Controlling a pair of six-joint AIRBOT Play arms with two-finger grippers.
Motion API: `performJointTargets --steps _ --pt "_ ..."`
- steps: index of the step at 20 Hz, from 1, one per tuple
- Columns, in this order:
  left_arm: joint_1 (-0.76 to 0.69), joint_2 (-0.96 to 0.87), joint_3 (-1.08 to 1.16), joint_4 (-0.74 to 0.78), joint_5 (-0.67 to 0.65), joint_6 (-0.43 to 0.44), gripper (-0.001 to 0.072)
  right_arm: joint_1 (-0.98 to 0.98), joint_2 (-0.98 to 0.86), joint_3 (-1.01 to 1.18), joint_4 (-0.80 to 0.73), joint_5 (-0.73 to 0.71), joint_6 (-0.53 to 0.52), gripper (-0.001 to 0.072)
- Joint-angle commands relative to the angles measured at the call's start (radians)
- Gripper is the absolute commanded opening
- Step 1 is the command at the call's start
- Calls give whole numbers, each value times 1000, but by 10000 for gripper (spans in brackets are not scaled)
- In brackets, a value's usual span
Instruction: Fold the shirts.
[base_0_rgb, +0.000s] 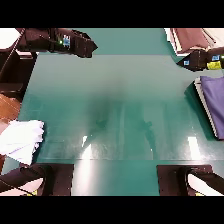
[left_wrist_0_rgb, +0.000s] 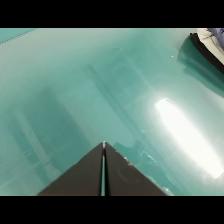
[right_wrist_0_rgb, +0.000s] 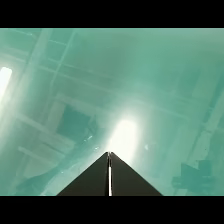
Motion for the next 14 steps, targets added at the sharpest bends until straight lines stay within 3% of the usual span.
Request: performJointTargets --steps 1,14 --pt "-1 0 0 0 0 0 26 2 -1 1 1 1 0 17" --pt "-1 0 0 -11 2 -1 27 2 0 1 1 21 0 17"
